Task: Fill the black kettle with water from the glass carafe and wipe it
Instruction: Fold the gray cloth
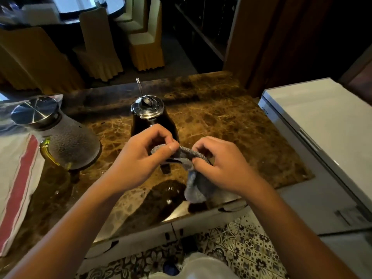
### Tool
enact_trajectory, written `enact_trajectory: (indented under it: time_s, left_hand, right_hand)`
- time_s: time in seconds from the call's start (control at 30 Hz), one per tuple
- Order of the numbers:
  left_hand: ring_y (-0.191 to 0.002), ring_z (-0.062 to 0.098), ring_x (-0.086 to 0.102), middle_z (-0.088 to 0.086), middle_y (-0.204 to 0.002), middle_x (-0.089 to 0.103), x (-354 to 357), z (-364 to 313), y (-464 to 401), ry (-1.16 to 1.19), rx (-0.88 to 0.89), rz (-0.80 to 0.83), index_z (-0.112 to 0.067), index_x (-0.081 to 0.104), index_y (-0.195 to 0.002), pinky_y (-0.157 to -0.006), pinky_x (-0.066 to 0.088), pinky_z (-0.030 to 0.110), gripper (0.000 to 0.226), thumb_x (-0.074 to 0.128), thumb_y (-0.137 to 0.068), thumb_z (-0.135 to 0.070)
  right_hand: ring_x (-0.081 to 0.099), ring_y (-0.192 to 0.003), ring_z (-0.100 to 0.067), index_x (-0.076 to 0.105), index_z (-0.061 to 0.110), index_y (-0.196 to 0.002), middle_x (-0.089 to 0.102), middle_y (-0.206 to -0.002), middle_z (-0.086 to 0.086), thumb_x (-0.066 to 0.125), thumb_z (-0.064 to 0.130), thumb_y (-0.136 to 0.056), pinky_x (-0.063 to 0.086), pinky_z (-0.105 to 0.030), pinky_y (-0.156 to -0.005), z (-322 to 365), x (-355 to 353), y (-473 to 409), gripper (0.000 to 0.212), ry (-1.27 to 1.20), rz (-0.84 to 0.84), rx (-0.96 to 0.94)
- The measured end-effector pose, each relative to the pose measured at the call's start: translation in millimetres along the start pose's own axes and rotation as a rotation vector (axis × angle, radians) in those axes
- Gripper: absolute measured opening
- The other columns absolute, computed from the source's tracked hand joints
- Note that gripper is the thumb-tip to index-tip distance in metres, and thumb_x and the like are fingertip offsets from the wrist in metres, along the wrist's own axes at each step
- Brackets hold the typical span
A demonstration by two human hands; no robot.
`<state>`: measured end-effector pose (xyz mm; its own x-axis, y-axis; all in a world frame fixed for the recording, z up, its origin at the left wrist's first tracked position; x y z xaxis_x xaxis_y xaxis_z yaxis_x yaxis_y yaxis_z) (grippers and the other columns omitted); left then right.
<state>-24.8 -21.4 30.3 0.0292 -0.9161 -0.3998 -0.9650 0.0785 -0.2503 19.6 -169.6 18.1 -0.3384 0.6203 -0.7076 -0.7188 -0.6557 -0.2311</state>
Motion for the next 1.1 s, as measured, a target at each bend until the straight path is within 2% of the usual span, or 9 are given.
enact_trajectory:
  time_s: [0.07,0.17,0.37,0.53,0.73,0.8,0.9,1.0,1.1]
  left_hand:
    - [-0.081,0.017,0.071,0.002,-0.096,0.070,13,-1,1,0.045,-0.011,0.030,-0.018,0.061,-0.099,-0.065,0.059,0.028,0.014,0.064,-0.100,-0.031]
    - [-0.095,0.026,0.072,0.008,-0.107,0.073,24,-3,-2,0.112,-0.030,0.025,-0.015,0.059,-0.101,-0.079,0.062,0.045,0.019,0.061,-0.099,-0.033]
    - [-0.104,0.027,0.074,0.012,-0.111,0.076,30,-7,-21,0.247,-0.023,-0.005,-0.003,0.061,-0.098,-0.088,0.060,0.036,0.008,0.067,-0.096,-0.009]
    - [-0.099,0.021,0.067,0.006,-0.107,0.070,43,-13,-50,0.136,0.007,0.018,-0.004,0.061,-0.093,-0.082,0.056,0.030,0.014,0.068,-0.087,0.007]
    - [-0.106,0.020,0.063,0.007,-0.111,0.062,77,-37,-84,-0.103,0.102,0.143,-0.010,0.064,-0.094,-0.092,0.050,0.026,0.014,0.060,-0.083,-0.002]
    - [-0.108,0.022,0.062,0.004,-0.111,0.062,78,-44,-91,-0.183,0.130,0.134,-0.014,0.064,-0.096,-0.094,0.047,0.023,0.019,0.060,-0.082,-0.001]
    - [-0.104,0.017,0.064,-0.011,-0.110,0.062,81,-22,-105,-0.246,-0.051,0.130,-0.022,0.061,-0.113,-0.087,0.052,0.024,0.032,0.067,-0.084,-0.008]
    - [-0.096,0.014,0.068,-0.017,-0.112,0.063,93,15,-106,-0.229,-0.319,0.189,-0.033,0.052,-0.131,-0.080,0.058,0.033,0.050,0.074,-0.090,-0.015]
    - [-0.090,0.009,0.070,-0.015,-0.105,0.069,101,31,-110,-0.207,-0.412,0.188,-0.035,0.059,-0.127,-0.075,0.059,0.029,0.040,0.074,-0.091,-0.038]
  right_hand:
    - [0.061,-0.082,-0.013,0.068,0.021,-0.094,0.066,-0.088,0.009,0.062,0.030,-0.088,0.052,-0.044,-0.072,-5,-5,6,0.012,0.085,-0.032,0.016]
    - [0.060,-0.070,-0.009,0.065,0.023,-0.091,0.067,-0.079,0.009,0.062,0.031,-0.089,0.049,-0.039,-0.062,-21,-8,8,0.009,-0.067,0.056,0.088]
    - [0.054,-0.064,-0.014,0.060,0.023,-0.095,0.061,-0.073,0.012,0.068,0.013,-0.089,0.042,-0.034,-0.061,-52,-9,0,0.014,-0.349,0.229,0.143]
    - [0.055,-0.071,-0.005,0.060,0.021,-0.099,0.061,-0.081,0.017,0.074,0.018,-0.083,0.044,-0.027,-0.063,-74,-18,-16,0.021,-0.483,0.362,0.102]
    - [0.054,-0.076,-0.005,0.057,0.025,-0.072,0.056,-0.079,0.012,0.067,0.038,-0.094,0.045,-0.020,-0.072,-88,-17,-30,0.027,-0.726,0.609,0.072]
    - [0.049,-0.069,-0.006,0.053,0.026,-0.068,0.053,-0.073,0.012,0.066,0.029,-0.098,0.040,-0.022,-0.066,-95,-17,-38,0.033,-0.739,0.594,0.087]
    - [0.052,-0.065,-0.007,0.059,0.020,-0.070,0.057,-0.069,0.010,0.075,0.018,-0.096,0.040,-0.020,-0.062,-109,-32,-53,0.030,-0.637,0.504,0.001]
    - [0.058,-0.065,-0.003,0.066,0.016,-0.073,0.066,-0.069,0.008,0.082,0.025,-0.090,0.044,-0.021,-0.062,-118,-54,-69,0.026,-0.390,0.324,-0.124]
    - [0.061,-0.072,-0.004,0.070,0.025,-0.078,0.065,-0.074,0.011,0.079,0.041,-0.091,0.041,-0.020,-0.062,-123,-70,-79,0.022,-0.128,0.211,-0.218]
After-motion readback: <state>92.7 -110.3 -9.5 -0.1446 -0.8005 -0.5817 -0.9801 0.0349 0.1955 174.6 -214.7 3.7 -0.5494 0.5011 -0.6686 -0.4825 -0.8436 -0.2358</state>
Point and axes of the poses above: each hand's wrist, its own y-axis away from the middle knuckle, its own x-axis out of the palm, z = x × y, the point moved 10 cm from there along -y, towards the middle knuckle
